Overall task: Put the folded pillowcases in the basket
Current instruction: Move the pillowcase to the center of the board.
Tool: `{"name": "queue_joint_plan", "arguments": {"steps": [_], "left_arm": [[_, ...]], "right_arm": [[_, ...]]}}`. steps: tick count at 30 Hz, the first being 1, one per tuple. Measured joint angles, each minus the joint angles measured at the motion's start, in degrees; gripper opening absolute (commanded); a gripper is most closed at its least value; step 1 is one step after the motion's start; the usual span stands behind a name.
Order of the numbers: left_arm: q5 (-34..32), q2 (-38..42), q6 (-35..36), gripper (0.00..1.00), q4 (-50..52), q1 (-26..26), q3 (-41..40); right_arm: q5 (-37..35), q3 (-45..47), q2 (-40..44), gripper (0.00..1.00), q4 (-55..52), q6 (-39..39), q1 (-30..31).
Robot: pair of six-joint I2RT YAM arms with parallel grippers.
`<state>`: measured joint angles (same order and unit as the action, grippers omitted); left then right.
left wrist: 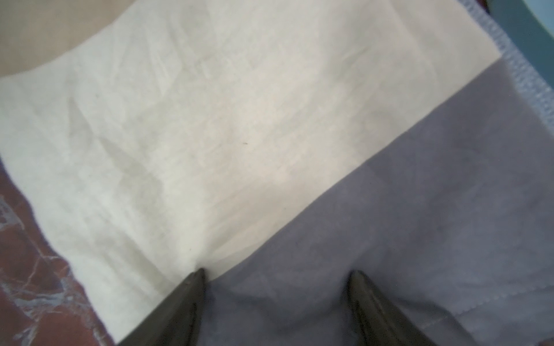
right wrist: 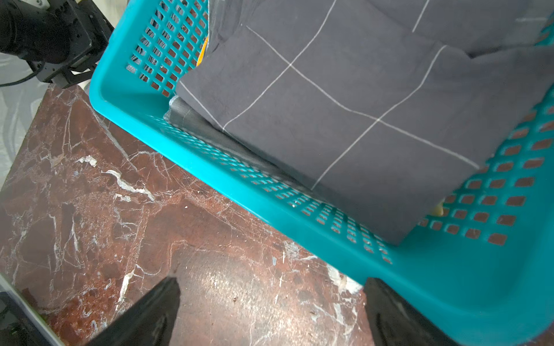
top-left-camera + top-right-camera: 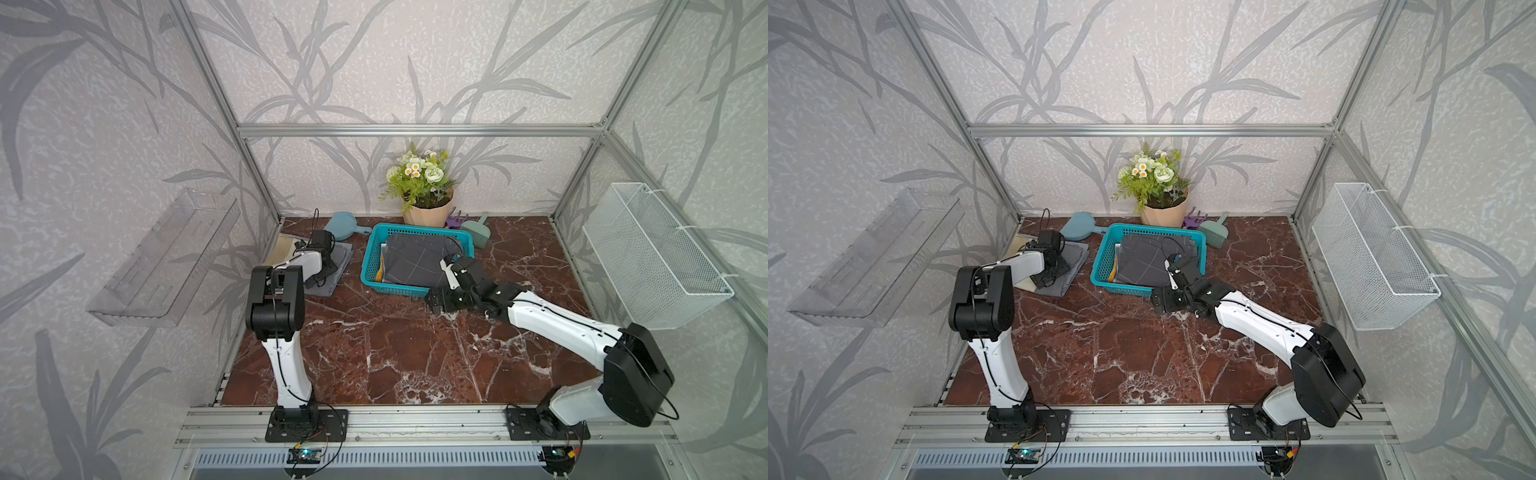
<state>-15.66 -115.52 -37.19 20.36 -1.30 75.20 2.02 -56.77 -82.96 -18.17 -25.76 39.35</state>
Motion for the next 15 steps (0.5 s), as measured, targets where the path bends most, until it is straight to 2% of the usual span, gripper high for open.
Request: {"name": "queue_joint_plan", "arguments": {"steps": [3, 5, 7, 15], "left_arm": [[0.07, 0.00, -0.15, 0.40, 0.13, -0.17, -0.15], [-0.22, 0.70, -0.28, 0.16, -0.74, -0.28, -1.66], [0.26, 2.73, -0.70, 0.00, -2.78, -0.50, -5.03], [3.34, 12.81, -3.23, 0.00, -9.18, 0.20, -19.54]], "right_arm": [[-0.09, 1.05, 1.88, 0.99, -1.46, -0.24, 0.00], [-0.33, 1.27, 3.76, 0.99, -2.71, -0.24, 0.00], [-0.70, 1.27, 5.88, 0.99, -3.69, -0.15, 0.00], [-1.62, -0.79, 12.66, 0.99, -8.57, 1.42, 0.00]]}}
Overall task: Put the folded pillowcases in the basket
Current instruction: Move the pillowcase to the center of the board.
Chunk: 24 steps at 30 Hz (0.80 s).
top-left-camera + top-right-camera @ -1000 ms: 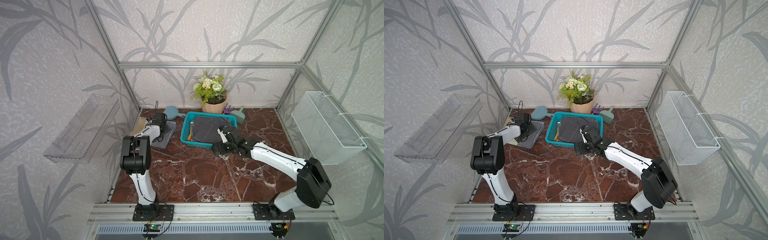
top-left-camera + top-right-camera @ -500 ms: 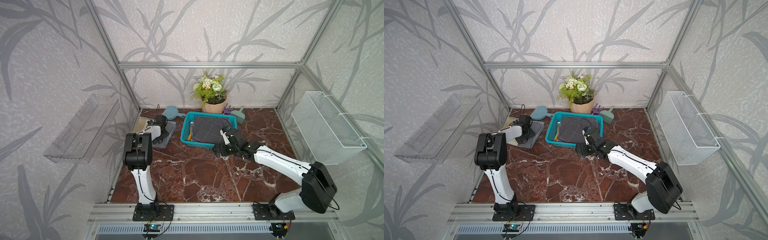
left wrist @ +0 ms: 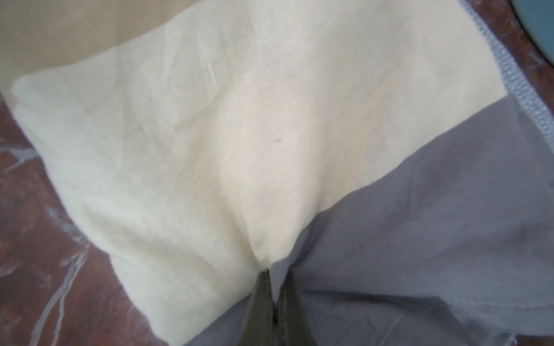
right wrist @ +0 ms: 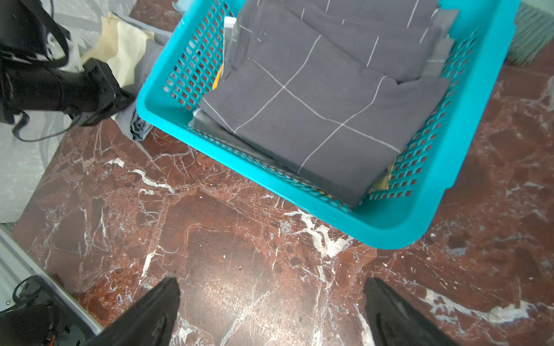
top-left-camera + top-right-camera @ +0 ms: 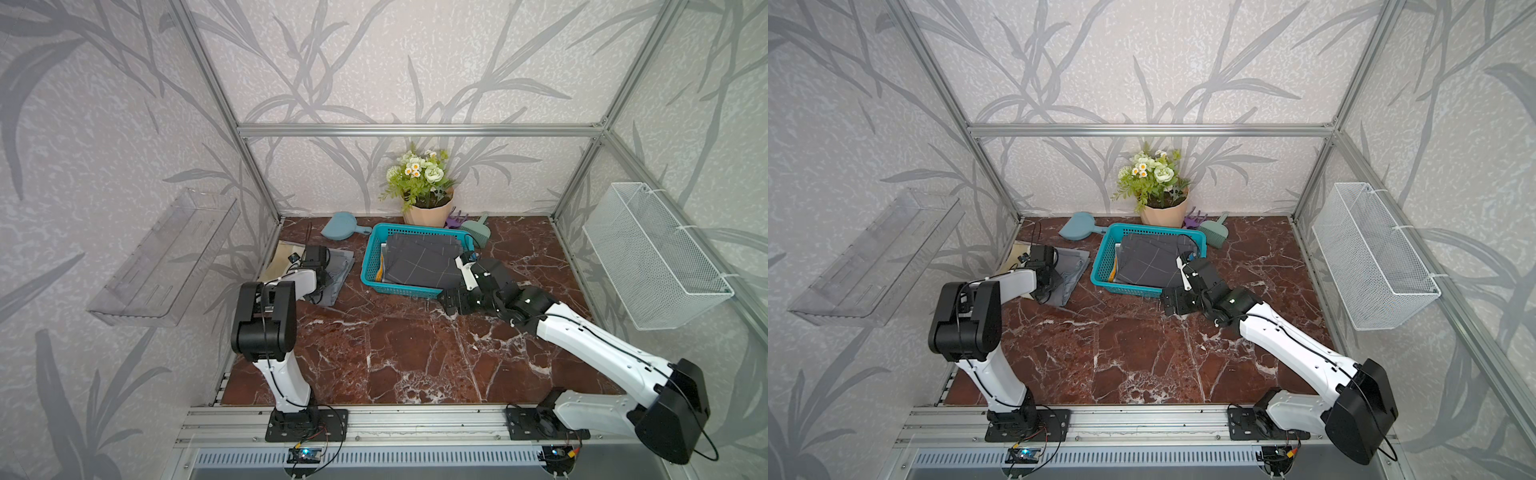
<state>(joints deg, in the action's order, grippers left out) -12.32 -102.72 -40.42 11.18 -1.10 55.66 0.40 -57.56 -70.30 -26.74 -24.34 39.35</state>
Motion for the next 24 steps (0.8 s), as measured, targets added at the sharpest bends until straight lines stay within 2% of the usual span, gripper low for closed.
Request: {"name": "queue_joint_plan", "arguments": {"steps": [5, 10, 14, 20, 24], "left_arm": [[-0.83, 6.69, -3.37, 0.00, -1.38, 5.01, -8.39], [-3.58, 13.46, -9.07, 0.00, -0.39, 15.78, -15.72], [-6.82, 15.98, -12.70, 0.01, 2.43, 24.24, -18.08], [-7.41, 21.55, -16.74, 0.01, 3.78, 28.44, -22.97], [-8.48, 23.19, -18.29, 0.01, 5.55, 33.07, -24.30]], "right_arm": [[0.13, -5.16, 0.72, 0.99, -2.73, 1.70, 0.00], [0.94, -8.85, 1.09, 0.99, -4.44, 3.19, 0.00], [1.62, -9.35, 1.14, 0.99, -5.31, 3.82, 0.00], [2.12, -9.33, 2.14, 0.99, -6.19, 4.09, 0.00], [2.10, -9.33, 4.28, 0.99, -6.25, 4.09, 0.00]]}}
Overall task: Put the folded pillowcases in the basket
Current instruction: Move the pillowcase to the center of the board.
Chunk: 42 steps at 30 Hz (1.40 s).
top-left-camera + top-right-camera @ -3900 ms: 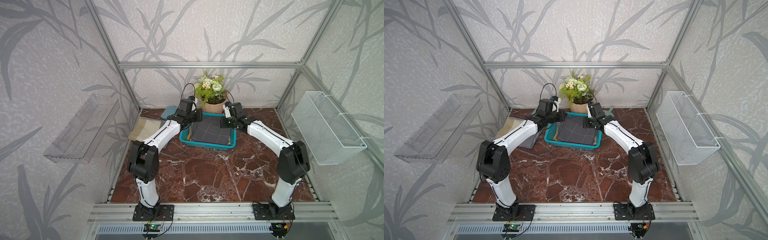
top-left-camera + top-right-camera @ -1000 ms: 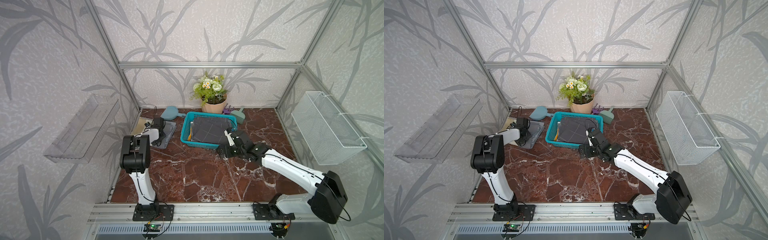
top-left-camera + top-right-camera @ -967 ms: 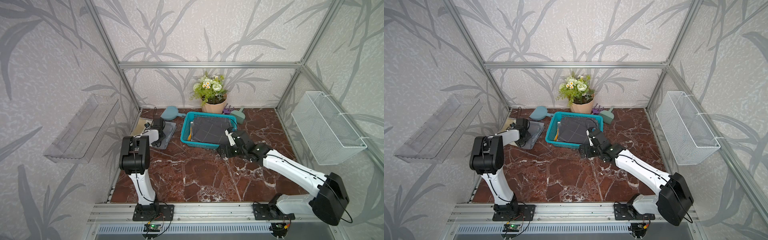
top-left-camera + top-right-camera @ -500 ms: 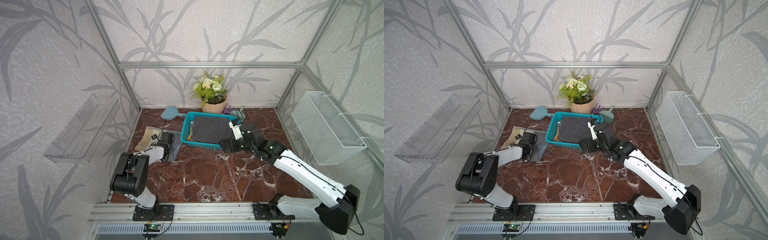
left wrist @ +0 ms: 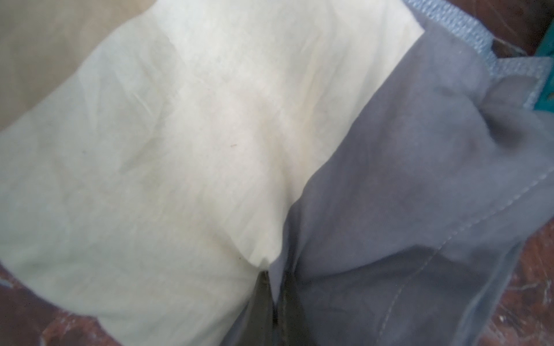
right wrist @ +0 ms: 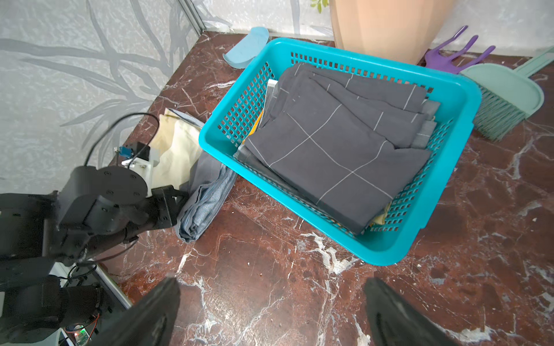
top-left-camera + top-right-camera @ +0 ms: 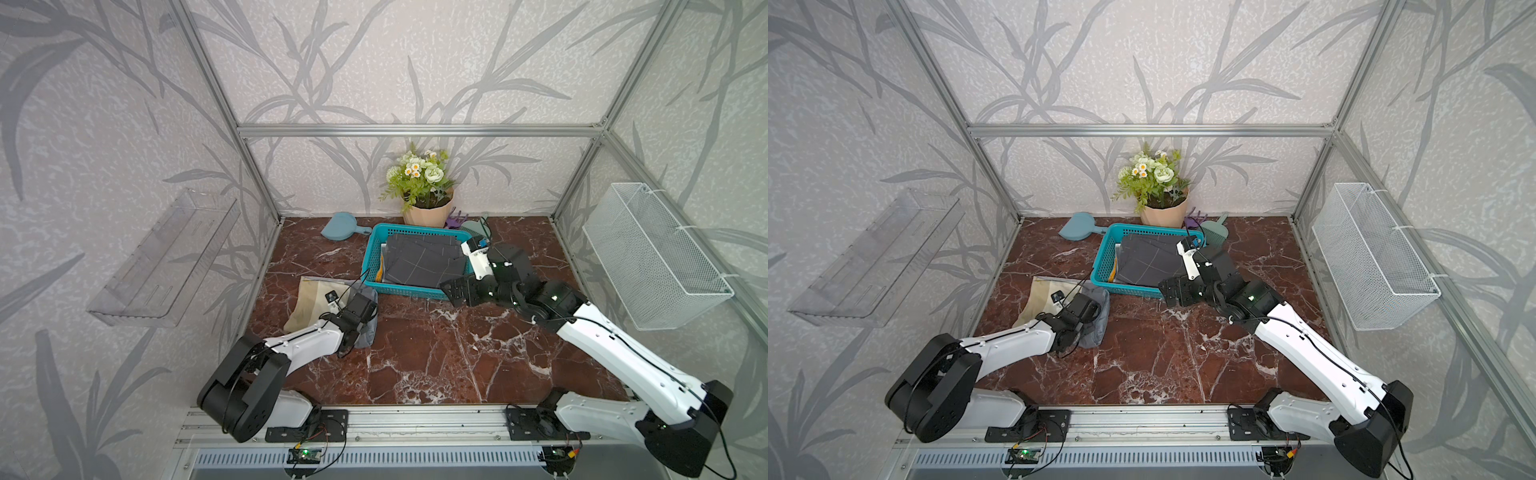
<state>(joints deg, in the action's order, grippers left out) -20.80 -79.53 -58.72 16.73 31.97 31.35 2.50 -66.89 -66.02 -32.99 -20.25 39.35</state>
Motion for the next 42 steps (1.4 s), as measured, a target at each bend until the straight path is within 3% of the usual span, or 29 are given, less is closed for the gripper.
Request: {"name": "queue_joint_plan", "arguments": {"steps": [6, 13, 15, 17, 19, 23, 29, 36, 39, 42], "left_arm": [[-0.50, 0.17, -2.95, 0.01, 3.76, 10.47, 1.01], [5.57, -2.69, -5.11, 0.10, 11.58, 22.99, 7.56], [7.37, -3.85, -5.40, 0.21, 12.50, 25.92, 9.33], [9.01, -5.55, -5.14, 0.47, 12.63, 29.09, 11.58], [9.90, -7.43, -4.52, 0.65, 12.68, 31.65, 14.05], [11.04, -12.33, -1.53, 0.81, 12.57, 34.99, 21.44], [11.15, -13.57, 3.91, 0.89, 13.25, 35.54, 28.50], [10.12, -10.01, 11.65, 0.90, 16.68, 33.94, 35.41], [10.19, -7.56, 15.10, 0.96, 18.45, 29.97, 35.39], [9.99, -4.68, 17.84, 0.98, 18.14, 20.55, 31.32]], "right_arm": [[-0.04, 0.20, 1.29, 0.99, -0.35, -0.11, 0.00], [-0.04, 2.19, 1.46, 0.99, -0.33, -1.68, -0.33], [-0.04, 2.82, 1.57, 0.99, -0.35, -2.75, -0.98], [0.04, 3.82, 2.01, 0.99, -0.33, -4.37, -2.43], [0.11, 5.81, 3.26, 0.99, -0.11, -6.64, -4.15], [1.09, 14.01, 8.85, 0.99, 1.40, -12.35, -6.51], [5.92, 28.44, 16.94, 0.99, 6.49, -22.53, -6.69], [10.05, 36.87, 15.87, 0.99, 11.08, -28.59, -6.67], [11.67, 36.85, 11.47, 0.99, 15.02, -29.49, -6.58], [12.59, 36.89, 6.16, 0.99, 18.91, -30.51, -5.66]]}}
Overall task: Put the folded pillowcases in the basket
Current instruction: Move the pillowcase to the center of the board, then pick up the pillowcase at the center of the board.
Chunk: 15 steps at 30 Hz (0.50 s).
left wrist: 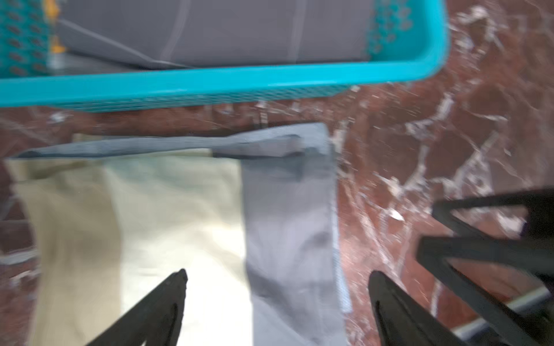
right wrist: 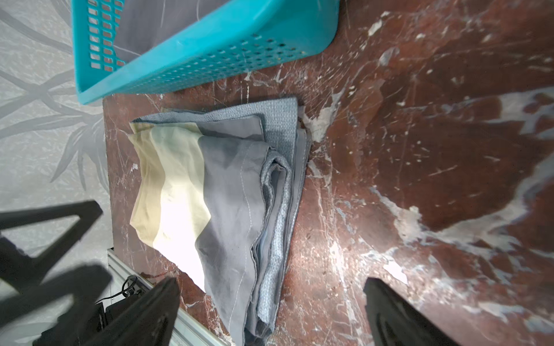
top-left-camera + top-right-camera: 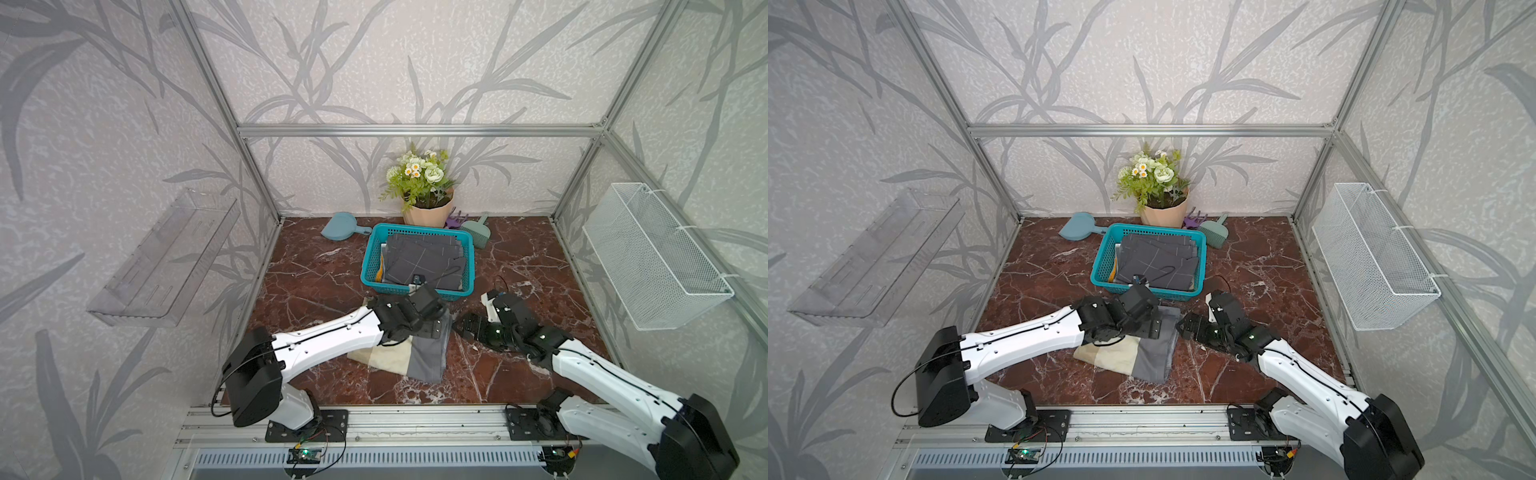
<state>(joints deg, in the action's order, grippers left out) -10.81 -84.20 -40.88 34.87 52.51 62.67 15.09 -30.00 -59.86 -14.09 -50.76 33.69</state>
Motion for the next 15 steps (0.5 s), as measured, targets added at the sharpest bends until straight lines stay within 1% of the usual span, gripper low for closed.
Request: {"name": "queue_joint_plan", "arguments": {"steps": [1, 3, 6, 10, 15], "left_arm": [[-0.02, 0.81, 0.85, 1.00, 0.26, -3.30, -1.79], [-0.35, 2.43, 2.27, 1.00, -0.33, -11.39, -6.03], [-0.63, 4.68, 4.00, 1.00, -1.77, -18.99, -11.39], [1.66, 6.51, 6.23, 1.00, -5.79, -24.72, -16.52], [7.54, 4.04, 8.63, 1.00, -10.67, -28.28, -19.58]], "right_arm": [[0.13, 0.13, -1.40, 0.99, 1.42, -0.33, 0.63], [0.15, 0.35, -3.82, 0.99, 3.80, -0.94, 1.92], [-0.11, 0.48, -7.50, 1.00, 6.84, -1.64, 4.13], [-0.74, 0.52, -12.11, 1.00, 9.55, -2.29, 6.16], [-1.42, 0.52, -15.54, 1.00, 11.54, -2.89, 7.19]]}}
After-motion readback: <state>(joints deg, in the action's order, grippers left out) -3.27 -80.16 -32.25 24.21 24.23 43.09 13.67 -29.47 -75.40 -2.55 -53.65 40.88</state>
